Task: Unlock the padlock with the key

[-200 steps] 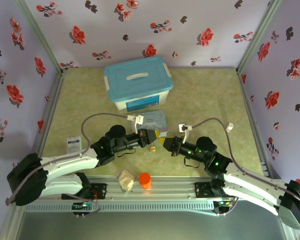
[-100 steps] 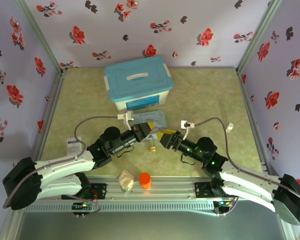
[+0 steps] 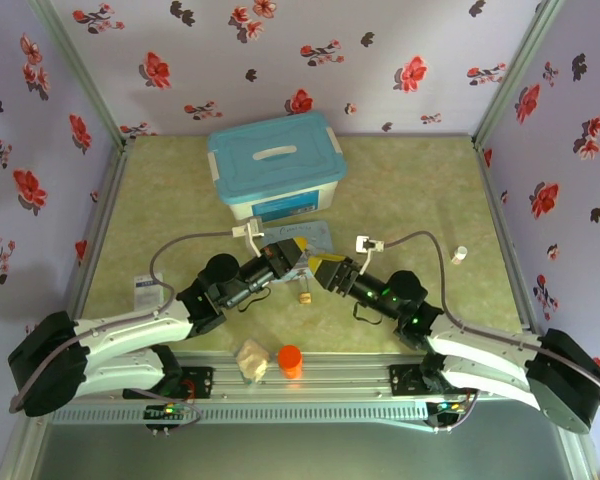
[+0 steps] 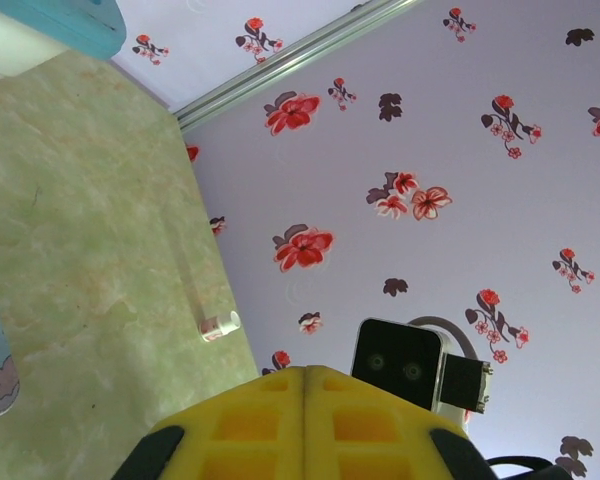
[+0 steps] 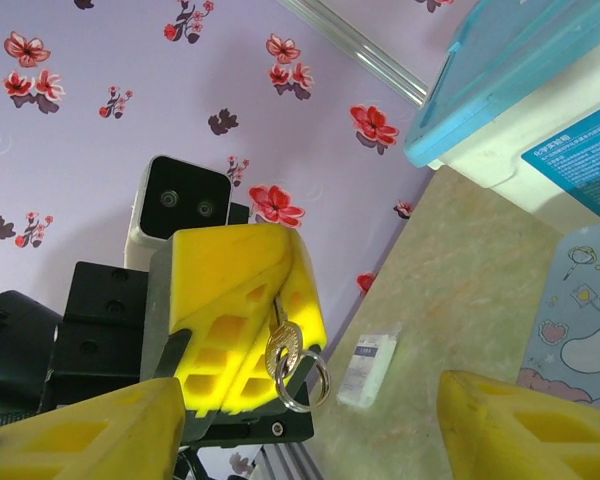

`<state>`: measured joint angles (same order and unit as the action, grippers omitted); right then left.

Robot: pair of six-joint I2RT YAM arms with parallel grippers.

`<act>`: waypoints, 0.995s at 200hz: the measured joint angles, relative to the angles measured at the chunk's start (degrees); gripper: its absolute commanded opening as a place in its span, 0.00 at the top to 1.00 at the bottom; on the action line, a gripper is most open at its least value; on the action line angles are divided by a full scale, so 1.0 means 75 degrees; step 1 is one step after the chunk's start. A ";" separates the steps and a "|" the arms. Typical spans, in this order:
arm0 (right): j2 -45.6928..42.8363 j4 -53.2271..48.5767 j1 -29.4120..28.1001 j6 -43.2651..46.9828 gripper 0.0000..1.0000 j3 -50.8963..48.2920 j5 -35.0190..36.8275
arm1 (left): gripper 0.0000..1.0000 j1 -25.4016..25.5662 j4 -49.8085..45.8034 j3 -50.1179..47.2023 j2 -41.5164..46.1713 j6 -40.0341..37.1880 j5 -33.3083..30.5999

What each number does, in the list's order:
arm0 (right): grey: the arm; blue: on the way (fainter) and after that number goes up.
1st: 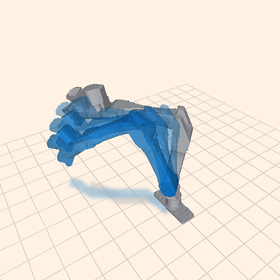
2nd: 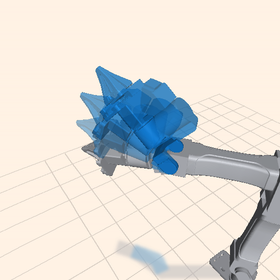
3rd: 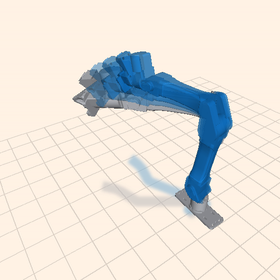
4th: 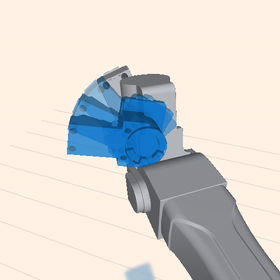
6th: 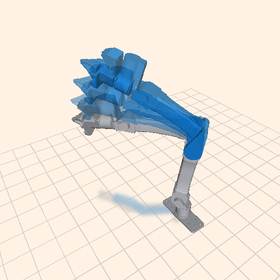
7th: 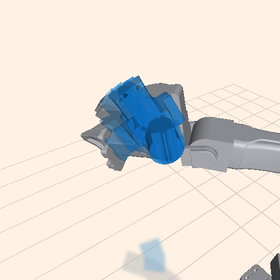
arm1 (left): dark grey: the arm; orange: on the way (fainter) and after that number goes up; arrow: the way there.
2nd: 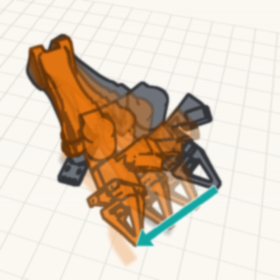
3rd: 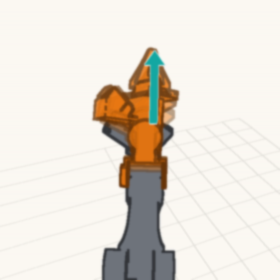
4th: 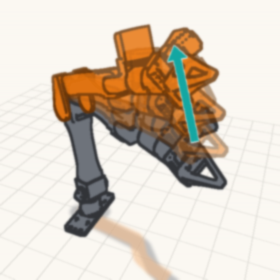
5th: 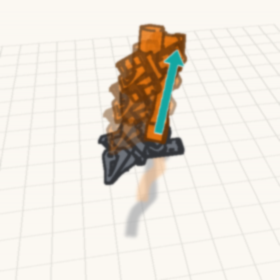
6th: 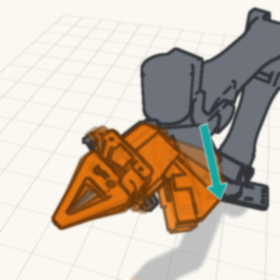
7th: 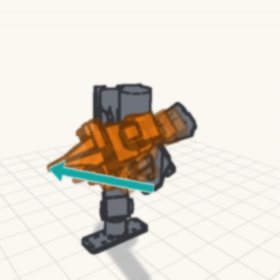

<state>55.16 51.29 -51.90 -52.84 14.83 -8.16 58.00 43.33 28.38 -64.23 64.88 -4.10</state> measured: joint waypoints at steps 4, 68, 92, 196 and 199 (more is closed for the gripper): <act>0.0050 0.0041 0.0000 0.0003 0.37 0.0012 0.0000 | 1.00 0.0003 0.0000 0.0000 0.0000 0.0003 0.0000; 0.0866 0.1005 0.0000 -0.0239 0.70 0.0230 -0.0108 | 1.00 0.0035 0.0000 0.0000 0.0000 0.0076 -0.0003; 0.0933 0.1192 -0.0003 -0.0303 0.79 0.0233 -0.0140 | 1.00 0.0035 0.0009 -0.0012 0.0003 0.0090 -0.0041; 0.0731 0.1142 -0.0003 -0.0417 1.00 0.0111 -0.0108 | 0.52 0.0093 0.0236 -0.0163 0.0055 0.0073 -0.0201; 0.0673 0.1090 -0.0003 -0.0417 1.00 0.0090 -0.0099 | 0.49 0.0096 0.0149 -0.0163 0.0070 0.0058 -0.0242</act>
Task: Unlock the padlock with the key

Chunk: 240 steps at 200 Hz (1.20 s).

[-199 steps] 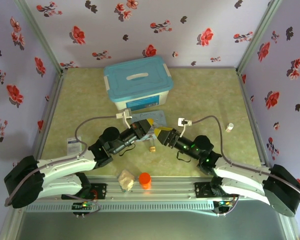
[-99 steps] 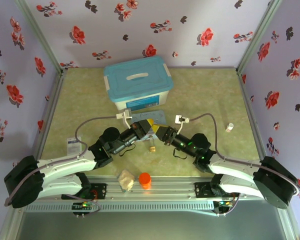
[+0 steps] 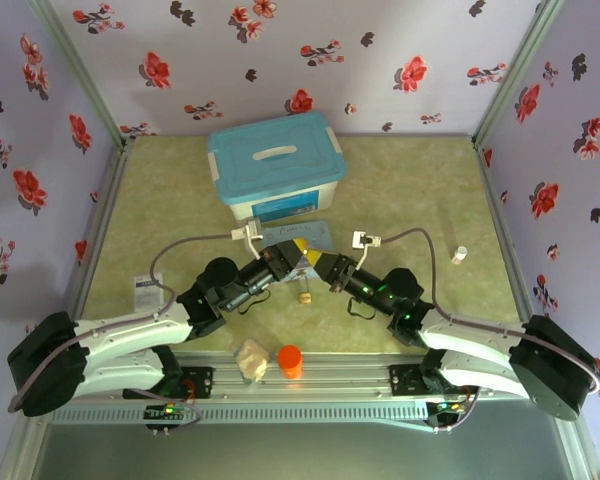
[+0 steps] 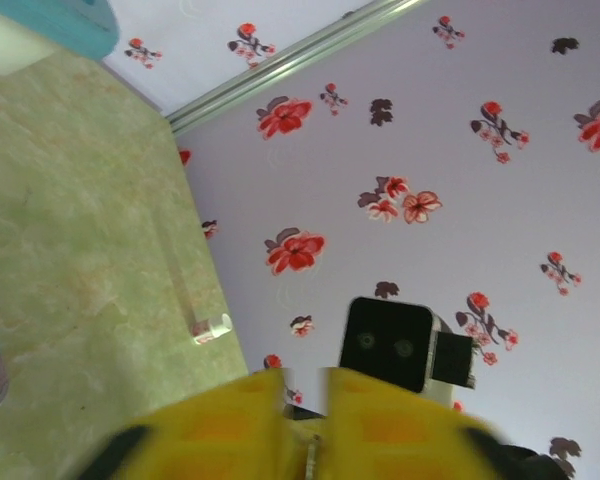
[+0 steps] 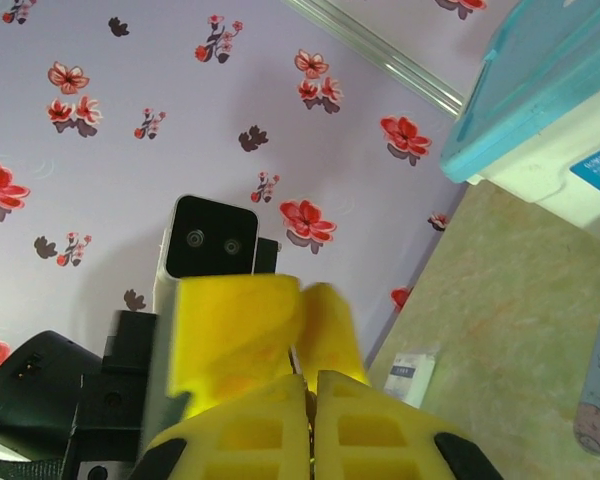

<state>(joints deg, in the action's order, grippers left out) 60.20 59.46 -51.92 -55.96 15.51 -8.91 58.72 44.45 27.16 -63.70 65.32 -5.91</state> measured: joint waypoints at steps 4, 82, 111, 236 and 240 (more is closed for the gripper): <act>-0.0085 -0.0096 0.0000 0.0000 1.00 -0.0020 0.0020 | 0.46 0.0000 -0.0105 0.0000 0.0023 -0.0012 -0.0058; -0.2241 -0.5488 -0.0012 0.0813 1.00 0.0291 0.1122 | 0.43 0.0099 -0.4371 0.1043 -0.0259 -0.1119 -0.0781; -0.2401 -0.7160 -0.0012 0.1026 1.00 0.0335 0.1472 | 0.47 0.0326 -0.5053 0.1084 -0.1207 -0.1498 -0.0673; -0.2369 -0.8311 -0.0012 0.1259 1.00 0.0087 0.1792 | 0.59 0.0589 -0.4517 0.1577 -0.4025 -0.2008 -0.0793; -0.2372 -0.8311 -0.0012 0.1259 1.00 0.0064 0.1792 | 0.61 0.0606 -0.4459 0.1580 -0.4062 -0.1996 -0.0801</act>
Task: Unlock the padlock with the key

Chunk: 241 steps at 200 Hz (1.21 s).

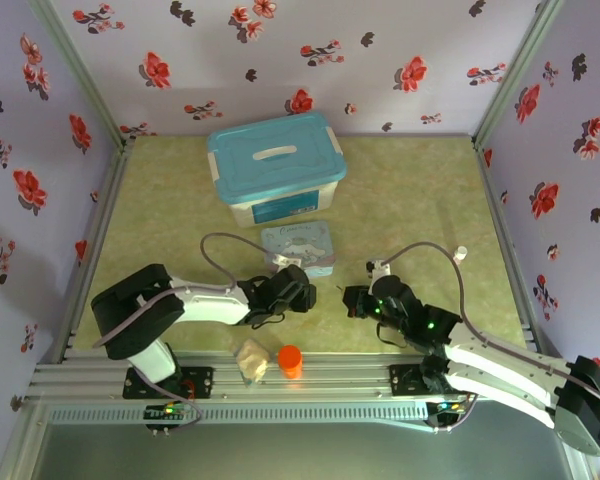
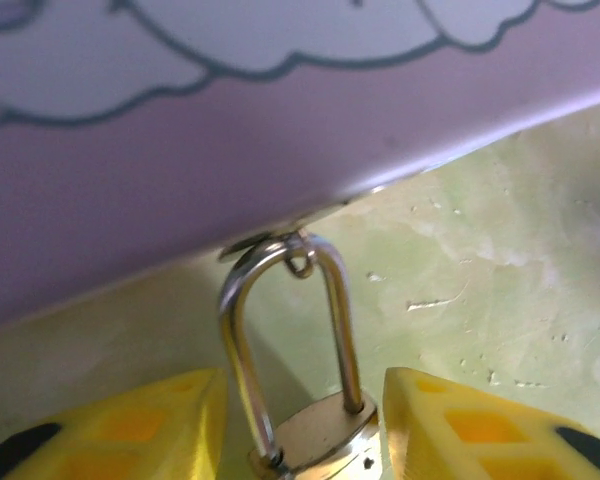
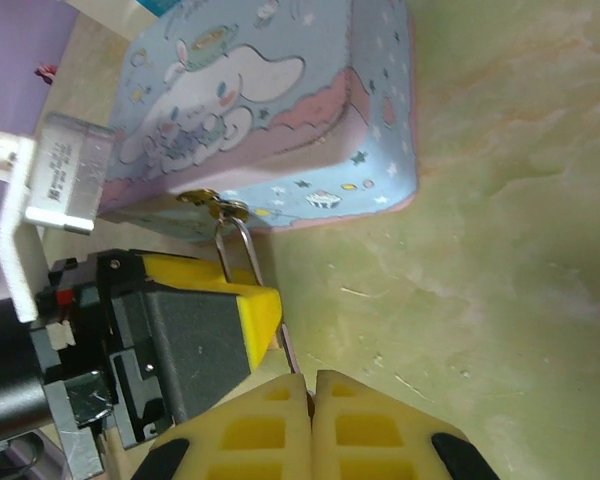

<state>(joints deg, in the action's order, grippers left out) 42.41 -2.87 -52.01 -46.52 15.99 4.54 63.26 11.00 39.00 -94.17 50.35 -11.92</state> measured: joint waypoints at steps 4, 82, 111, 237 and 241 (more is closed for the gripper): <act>0.0003 0.0000 0.0000 0.0000 1.00 -0.0017 0.0000 | 0.62 0.0015 0.0055 0.0000 -0.0029 -0.0003 -0.0023; 0.0892 0.0965 -0.0061 -0.0303 1.00 -0.0382 -0.0085 | 0.79 0.0117 0.0801 -0.0207 -0.0207 0.0326 -0.0102; 0.1288 0.1775 -0.0169 -0.0647 1.00 -0.0519 -0.0236 | 0.85 0.0131 0.0842 -0.0207 -0.0204 0.0557 -0.0099; 0.2337 0.5007 -0.0312 -0.3695 1.00 -0.1498 -0.0516 | 1.00 0.0146 0.2841 -0.1195 0.0382 0.2783 -0.0251; 0.2355 0.5053 -0.0312 -0.3742 1.00 -0.1498 -0.0516 | 1.00 0.0146 0.2940 -0.1230 0.0382 0.2856 -0.0268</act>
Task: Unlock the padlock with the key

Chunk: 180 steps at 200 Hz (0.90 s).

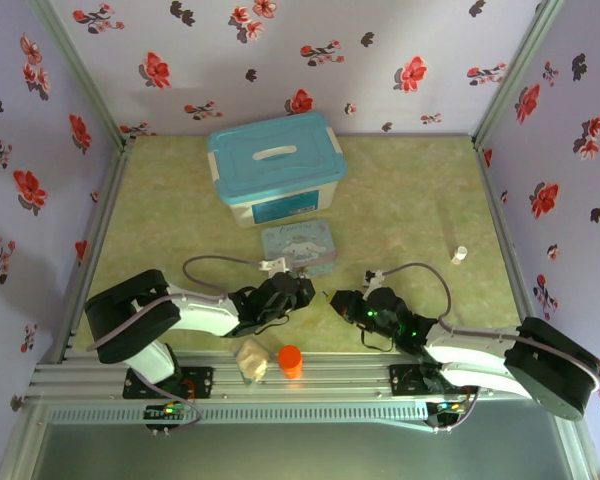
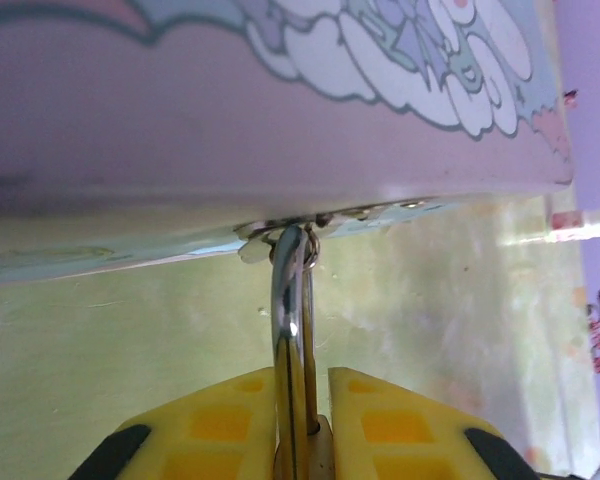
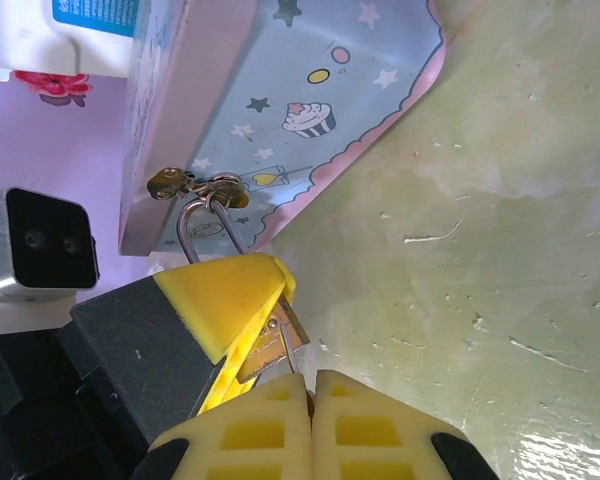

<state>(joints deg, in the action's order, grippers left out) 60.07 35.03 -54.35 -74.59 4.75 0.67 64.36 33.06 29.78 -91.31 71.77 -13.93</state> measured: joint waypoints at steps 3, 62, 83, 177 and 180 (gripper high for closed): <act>0.0015 0.0041 0.0000 -0.0009 1.00 0.0003 0.0000 | 1.00 -0.0003 0.0070 -0.0026 0.0000 0.0064 -0.0009; 0.0603 0.1084 -0.0154 -0.0154 1.00 0.0003 -0.0006 | 1.00 -0.0070 0.1224 -0.0195 -0.0009 0.1020 -0.0236; 0.0615 0.1358 -0.0192 -0.0210 1.00 0.0000 -0.0003 | 1.00 -0.0087 0.1620 -0.0259 -0.0082 0.1306 -0.0265; 0.0647 0.1888 -0.0189 -0.0204 1.00 -0.0035 -0.0003 | 1.00 -0.0131 0.2075 -0.0274 -0.0087 0.1600 -0.0347; 0.0647 0.1888 -0.0189 -0.0204 1.00 -0.0035 -0.0003 | 1.00 -0.0131 0.2101 -0.0283 -0.0090 0.1603 -0.0347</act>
<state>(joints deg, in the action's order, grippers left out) 64.93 49.19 -55.77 -76.12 4.49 0.64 63.37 48.82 27.66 -91.98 83.79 -16.53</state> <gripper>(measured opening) 0.039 0.148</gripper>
